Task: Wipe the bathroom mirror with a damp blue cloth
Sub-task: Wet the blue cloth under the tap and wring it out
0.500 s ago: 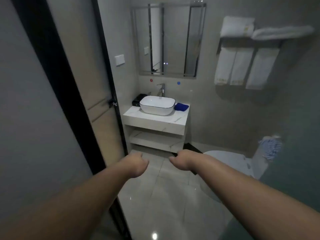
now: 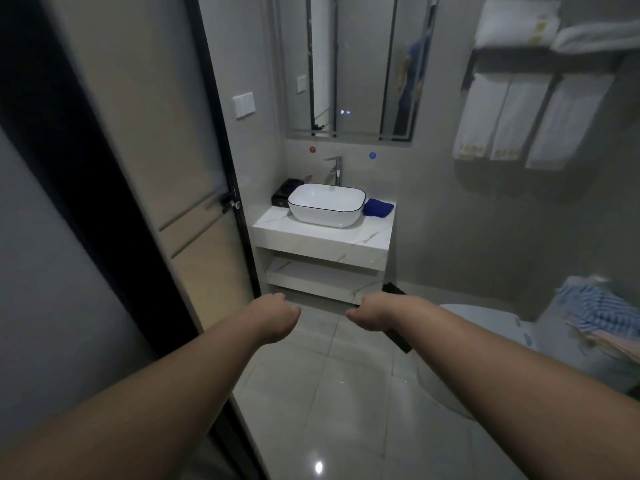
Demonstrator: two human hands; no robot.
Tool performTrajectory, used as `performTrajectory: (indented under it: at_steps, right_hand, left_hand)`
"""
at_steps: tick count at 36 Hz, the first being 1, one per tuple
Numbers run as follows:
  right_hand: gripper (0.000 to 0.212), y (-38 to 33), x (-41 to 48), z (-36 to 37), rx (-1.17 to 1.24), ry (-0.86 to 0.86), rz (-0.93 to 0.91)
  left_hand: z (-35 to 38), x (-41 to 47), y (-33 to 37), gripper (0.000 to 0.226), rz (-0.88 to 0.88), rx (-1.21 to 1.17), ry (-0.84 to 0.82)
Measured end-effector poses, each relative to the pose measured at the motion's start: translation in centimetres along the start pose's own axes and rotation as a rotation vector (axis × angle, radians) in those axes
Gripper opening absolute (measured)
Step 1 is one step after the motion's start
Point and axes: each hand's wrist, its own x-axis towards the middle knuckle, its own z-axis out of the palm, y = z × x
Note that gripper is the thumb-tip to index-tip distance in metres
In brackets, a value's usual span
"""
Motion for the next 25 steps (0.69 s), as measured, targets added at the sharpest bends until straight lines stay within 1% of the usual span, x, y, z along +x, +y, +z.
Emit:
performTrajectory:
  at_steps: [3,7,13,19,21,25]
  right_hand:
    - [0.066,-0.5,1.8,-0.9,0.002,-0.003,0.008]
    - [0.068,-0.4,3.9,-1.6,-0.010,-0.029,0.019]
    - [0.066,0.5,8.5,-3.8,-0.066,-0.069,0.032]
    - [0.062,0.8,14.9,-4.5,-0.110,-0.118,-0.012]
    - [0.062,1.1,18.0,-4.9,-0.108,-0.128,-0.034]
    - [0.066,2.3,24.7,-6.7,-0.062,-0.103,-0.029]
  left_hand:
    - [-0.1,1.5,0.2,0.053,-0.010,0.013,-0.054]
    - [-0.2,3.5,0.7,0.073,-0.004,0.068,-0.106]
    - [0.9,7.2,2.7,0.070,0.021,0.089,-0.139]
    - [2.9,11.2,4.6,0.064,0.018,0.138,-0.210]
    - [3.1,13.7,5.0,0.062,0.018,0.154,-0.228]
    - [2.5,20.4,6.2,0.066,-0.002,0.146,-0.226]
